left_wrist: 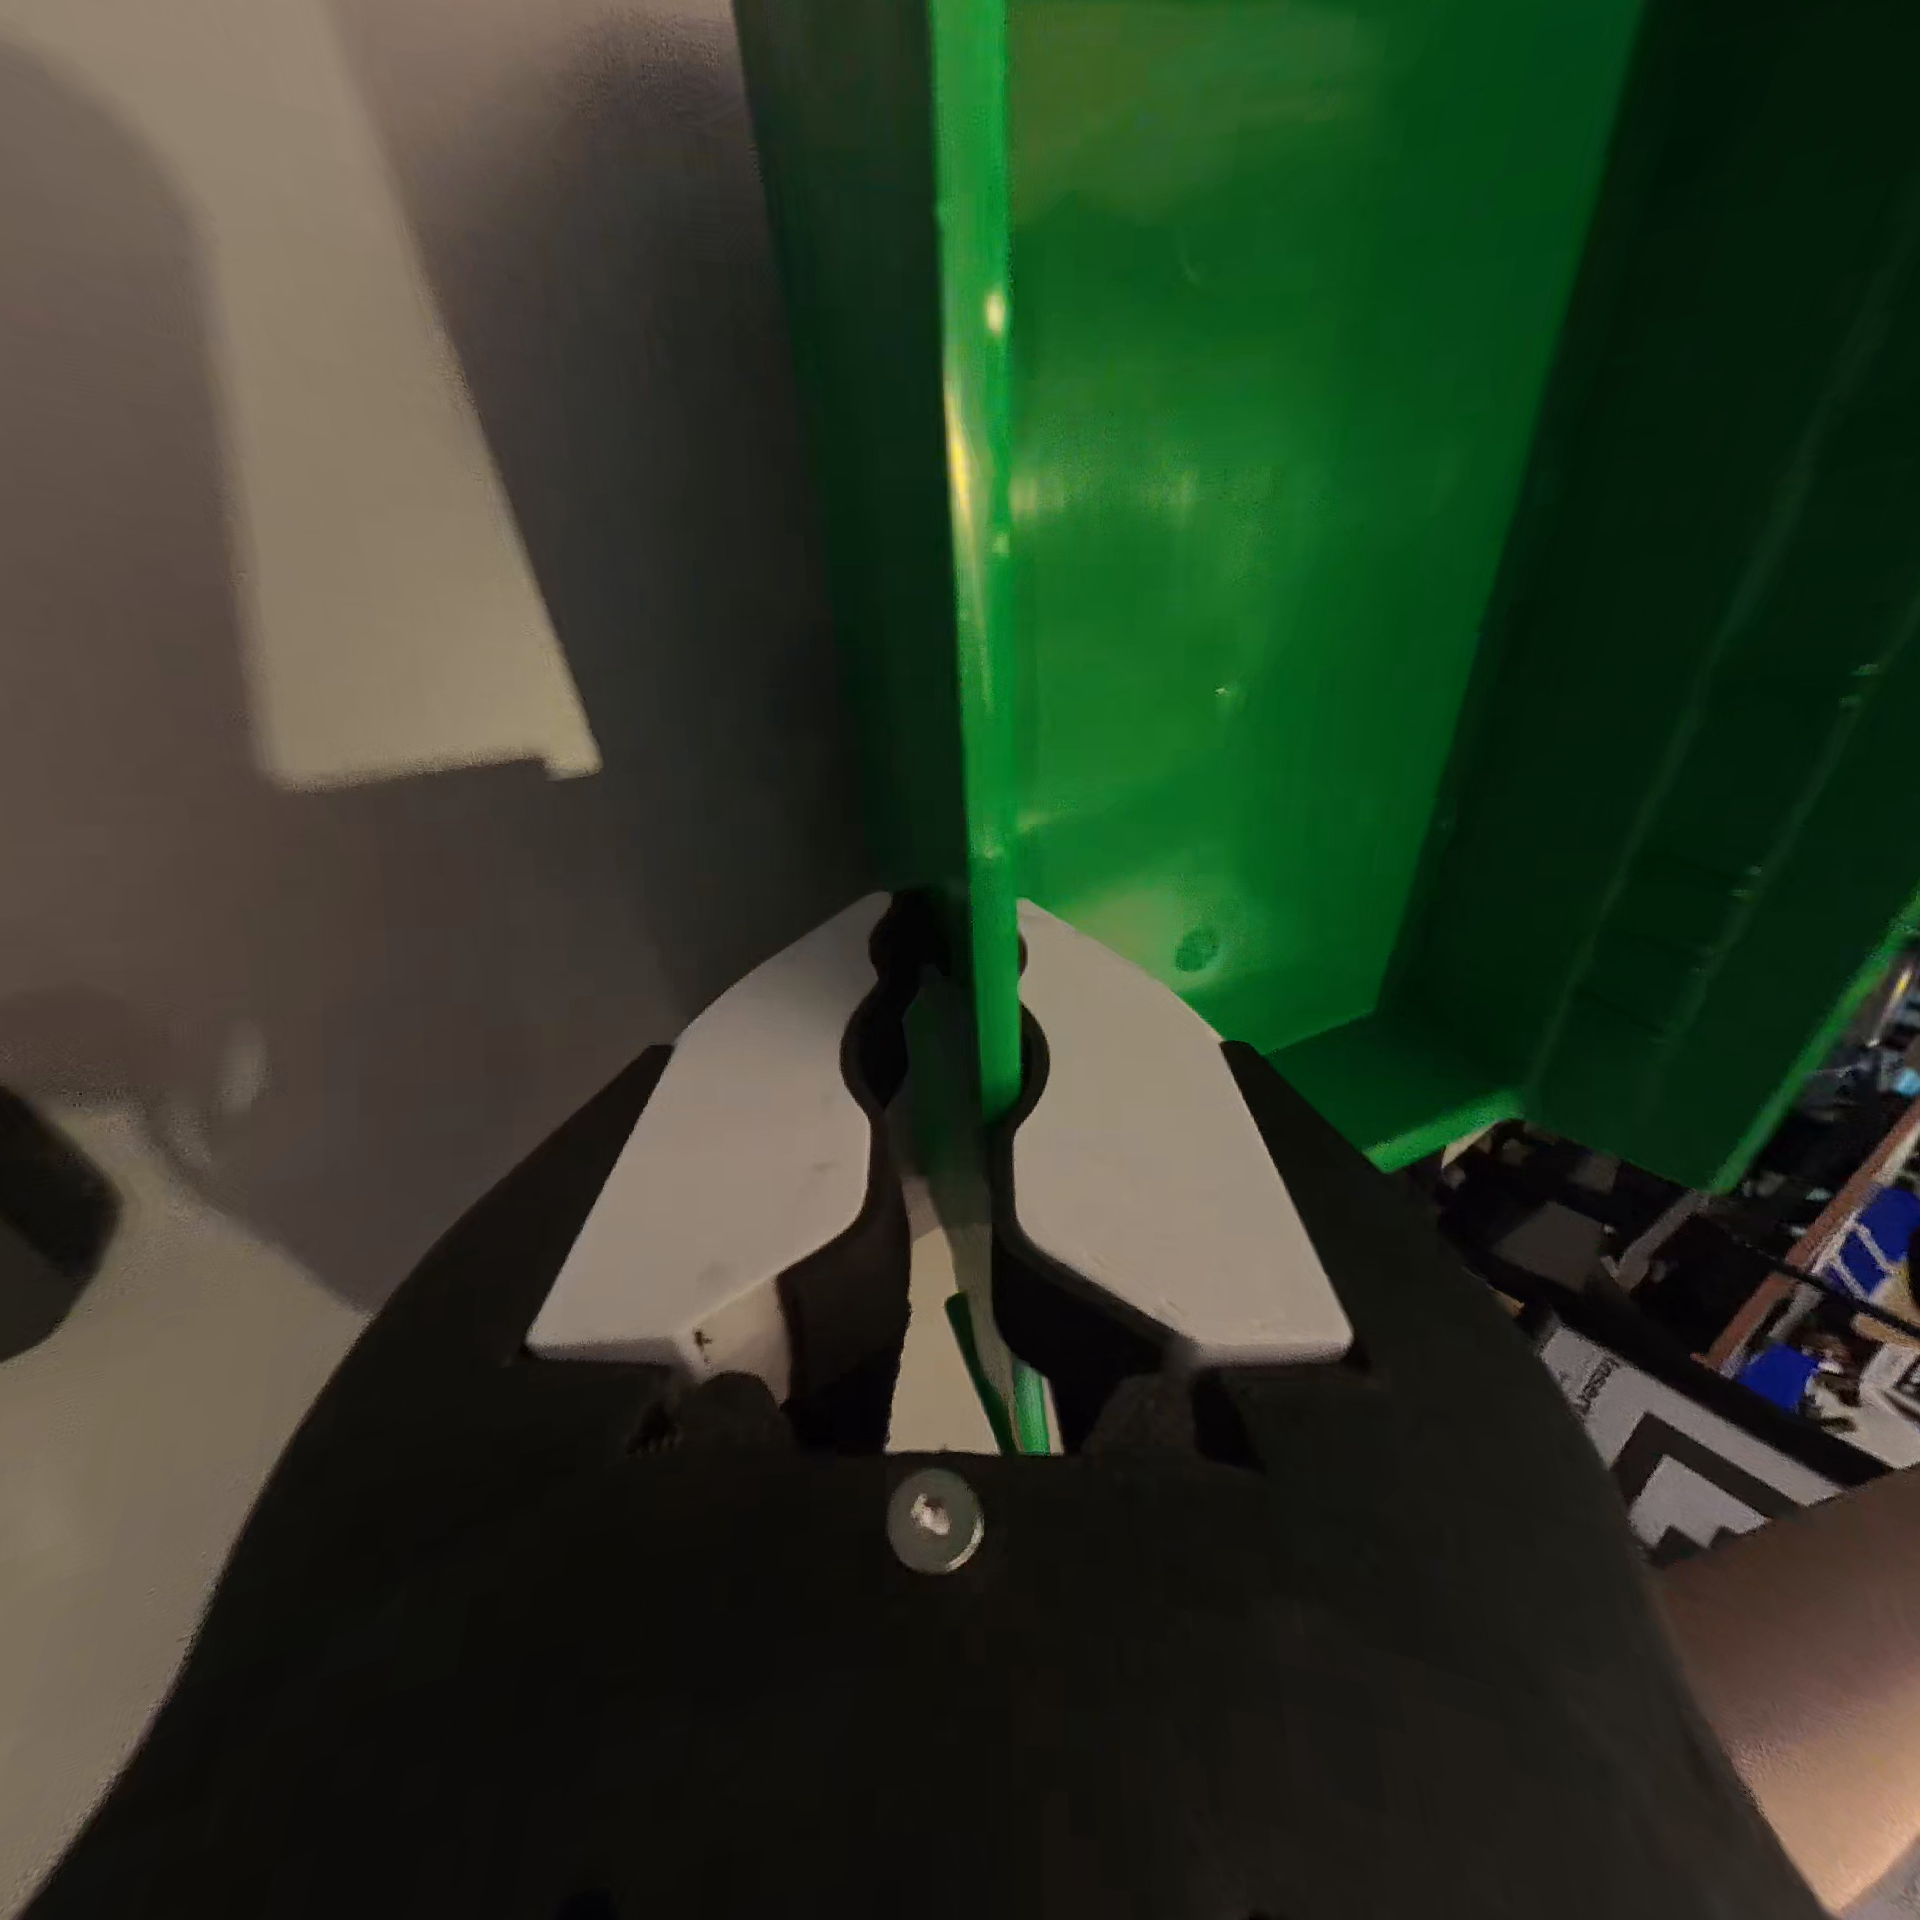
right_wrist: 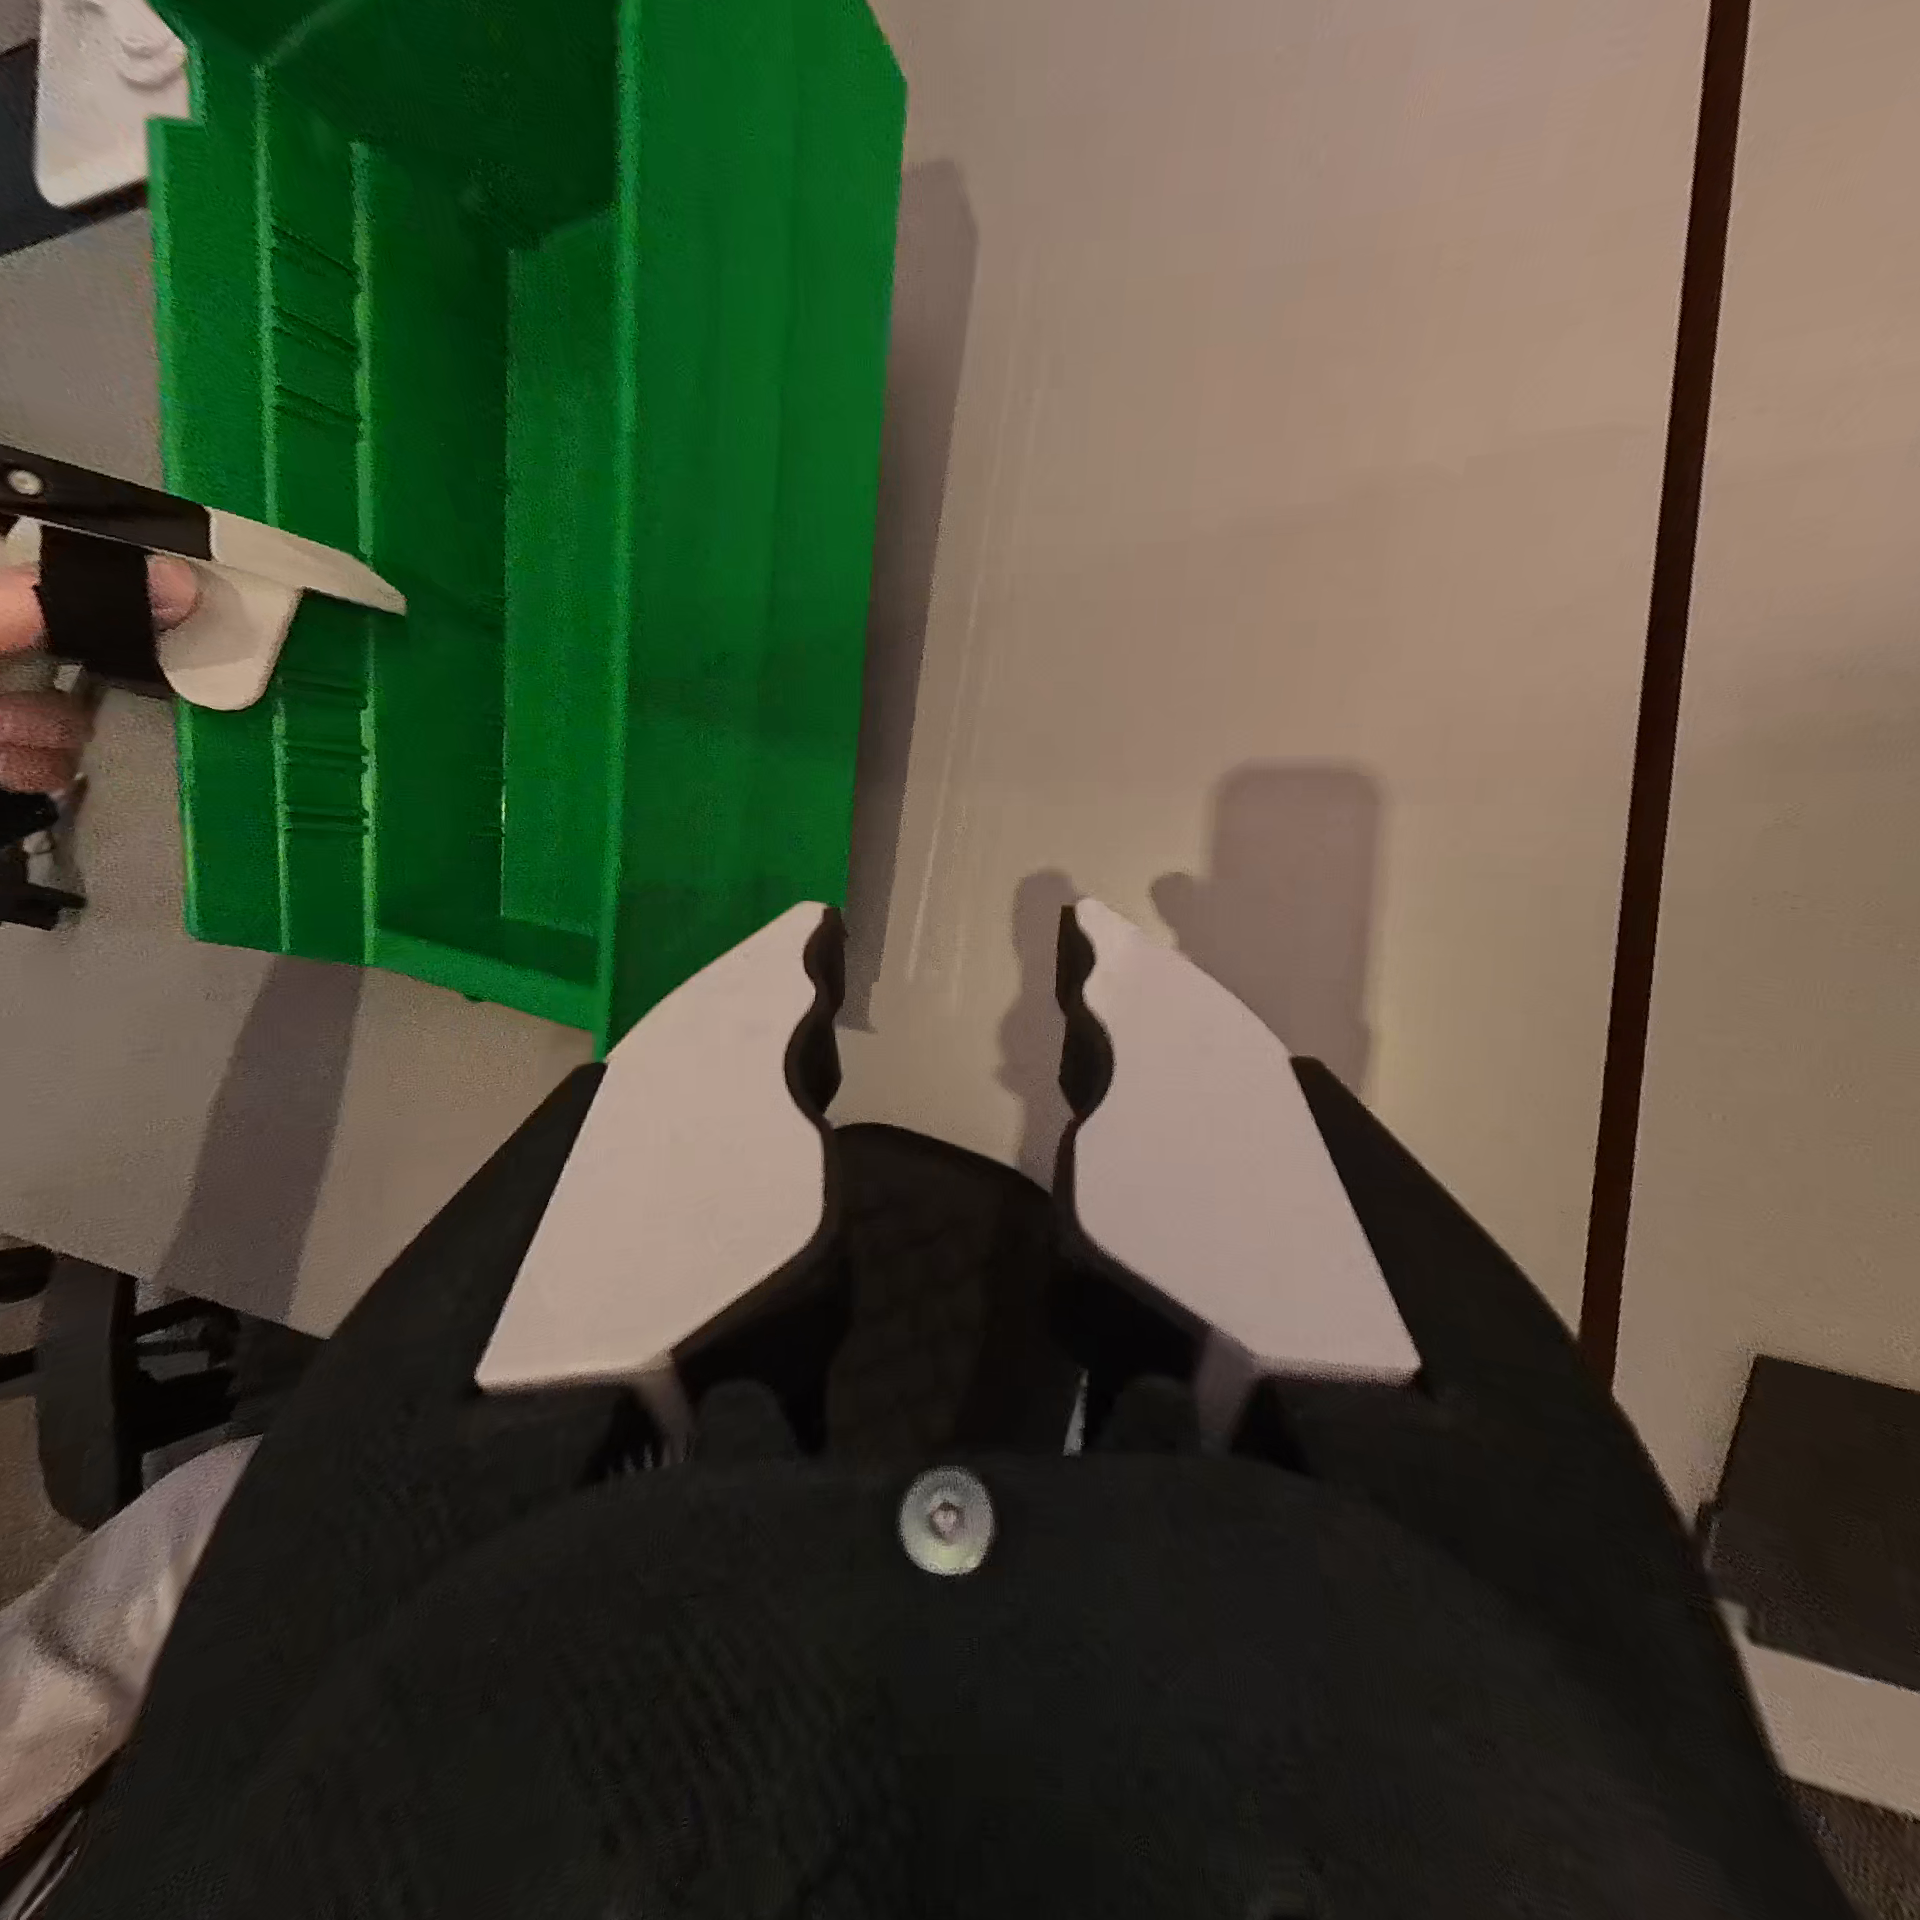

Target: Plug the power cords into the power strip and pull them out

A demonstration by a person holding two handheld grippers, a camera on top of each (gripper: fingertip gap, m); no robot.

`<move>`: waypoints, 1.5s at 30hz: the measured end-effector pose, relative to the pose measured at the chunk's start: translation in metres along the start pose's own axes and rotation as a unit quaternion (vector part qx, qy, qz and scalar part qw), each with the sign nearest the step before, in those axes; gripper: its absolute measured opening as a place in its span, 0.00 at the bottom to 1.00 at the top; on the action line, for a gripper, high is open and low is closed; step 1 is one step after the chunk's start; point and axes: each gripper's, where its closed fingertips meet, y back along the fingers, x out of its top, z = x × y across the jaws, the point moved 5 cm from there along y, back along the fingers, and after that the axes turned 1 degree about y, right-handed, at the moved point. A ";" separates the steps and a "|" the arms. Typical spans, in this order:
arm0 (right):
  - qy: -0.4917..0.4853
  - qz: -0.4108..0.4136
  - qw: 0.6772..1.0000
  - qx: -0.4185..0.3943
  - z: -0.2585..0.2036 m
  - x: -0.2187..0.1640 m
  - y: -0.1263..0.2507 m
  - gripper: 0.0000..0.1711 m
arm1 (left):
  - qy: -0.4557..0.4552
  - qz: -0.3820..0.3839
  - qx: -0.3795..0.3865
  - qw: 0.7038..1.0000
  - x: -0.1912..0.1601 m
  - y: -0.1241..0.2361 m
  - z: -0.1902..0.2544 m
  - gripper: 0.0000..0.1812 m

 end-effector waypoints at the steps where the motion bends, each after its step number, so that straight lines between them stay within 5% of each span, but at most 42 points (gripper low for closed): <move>1: 0.009 0.011 1.000 0.010 -0.002 -0.001 0.001 0.26 | 0.015 0.001 -0.007 1.000 0.000 -0.004 0.000 0.09; 6: 0.055 0.064 0.994 0.066 -0.030 -0.046 0.020 0.32 | 0.052 0.014 -0.037 0.998 0.005 -0.010 -0.001 0.12; 11: 0.087 0.062 0.994 0.037 -0.030 -0.120 0.002 0.40 | 0.073 0.042 -0.057 0.995 0.007 -0.010 -0.001 0.14; 15: 0.078 0.097 0.992 -0.002 -0.024 -0.135 -0.006 0.40 | 0.072 0.062 -0.051 0.994 0.005 -0.009 0.002 0.17; 21: 0.050 0.165 0.985 0.023 -0.042 -0.085 -0.029 0.42 | 0.083 0.093 -0.066 0.990 0.001 -0.009 0.003 0.19; 24: 0.060 0.140 0.987 -0.043 -0.039 -0.058 -0.056 0.40 | 0.067 0.089 -0.056 0.992 0.000 -0.010 0.004 0.18; 30: 0.079 0.041 0.992 -0.091 -0.014 -0.033 -0.089 0.07 | -0.004 0.050 -0.055 0.997 0.007 -0.021 0.022 0.19; 41: 0.087 -0.010 0.992 -0.091 -0.006 -0.024 -0.102 0.06 | -0.073 0.038 -0.103 0.991 0.022 -0.021 0.030 0.23; 45: 0.087 0.007 0.991 -0.098 -0.006 -0.026 -0.096 0.19 | -0.155 0.054 -0.050 0.985 0.030 0.009 0.024 0.25</move>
